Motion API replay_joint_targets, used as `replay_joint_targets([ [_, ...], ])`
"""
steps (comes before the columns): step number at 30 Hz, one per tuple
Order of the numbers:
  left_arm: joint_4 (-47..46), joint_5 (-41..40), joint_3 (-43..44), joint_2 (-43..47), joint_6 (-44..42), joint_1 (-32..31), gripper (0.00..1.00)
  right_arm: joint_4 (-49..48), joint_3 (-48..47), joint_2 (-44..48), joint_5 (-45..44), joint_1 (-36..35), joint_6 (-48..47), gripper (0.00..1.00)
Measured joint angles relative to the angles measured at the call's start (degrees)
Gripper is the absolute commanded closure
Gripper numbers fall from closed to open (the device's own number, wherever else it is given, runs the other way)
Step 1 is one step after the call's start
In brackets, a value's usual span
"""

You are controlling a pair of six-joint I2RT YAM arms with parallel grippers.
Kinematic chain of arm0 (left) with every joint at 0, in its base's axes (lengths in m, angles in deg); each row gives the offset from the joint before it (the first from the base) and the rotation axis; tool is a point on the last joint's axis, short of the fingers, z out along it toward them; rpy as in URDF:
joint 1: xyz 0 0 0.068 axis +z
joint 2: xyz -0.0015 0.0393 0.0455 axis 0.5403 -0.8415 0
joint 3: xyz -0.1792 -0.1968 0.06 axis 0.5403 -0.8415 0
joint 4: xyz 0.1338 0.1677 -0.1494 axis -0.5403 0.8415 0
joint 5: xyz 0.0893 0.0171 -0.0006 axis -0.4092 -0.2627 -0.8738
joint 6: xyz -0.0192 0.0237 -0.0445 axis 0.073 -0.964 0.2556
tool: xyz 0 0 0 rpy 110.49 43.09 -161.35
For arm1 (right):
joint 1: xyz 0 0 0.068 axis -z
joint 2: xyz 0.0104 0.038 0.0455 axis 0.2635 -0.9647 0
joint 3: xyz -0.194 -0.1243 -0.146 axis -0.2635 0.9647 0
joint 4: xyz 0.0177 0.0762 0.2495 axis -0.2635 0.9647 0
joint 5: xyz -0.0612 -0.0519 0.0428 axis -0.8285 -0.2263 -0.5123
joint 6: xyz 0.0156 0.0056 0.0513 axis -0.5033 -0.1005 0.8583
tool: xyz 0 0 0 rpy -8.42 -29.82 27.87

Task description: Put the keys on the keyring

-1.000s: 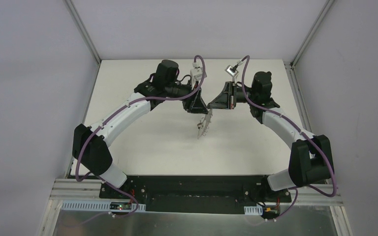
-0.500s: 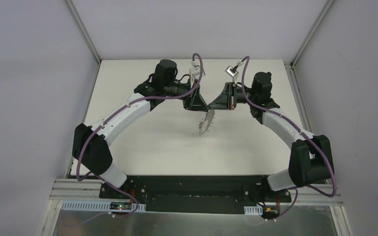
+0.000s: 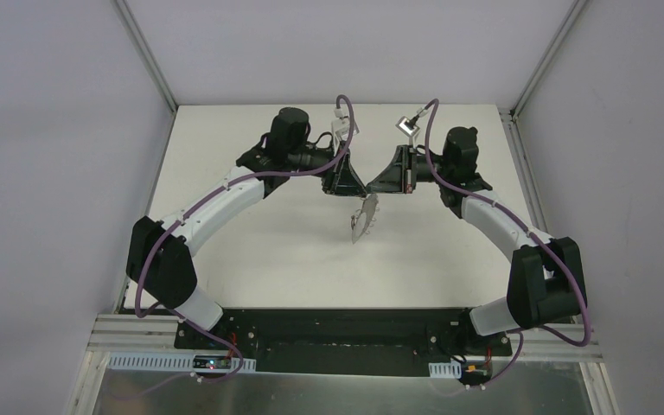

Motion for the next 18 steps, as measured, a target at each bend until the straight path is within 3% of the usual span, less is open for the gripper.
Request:
replay_joint_targets([
  [8, -1.7, 0.9, -1.1, 0.2, 0.6, 0.0, 0.97, 0.0, 0.1, 0.0, 0.7, 0.3, 0.0, 1.0],
  [18, -1.8, 1.2, -2.2, 0.2, 0.7, 0.0, 1.0, -0.1, 0.1, 0.0, 1.0, 0.8, 0.1, 1.0],
])
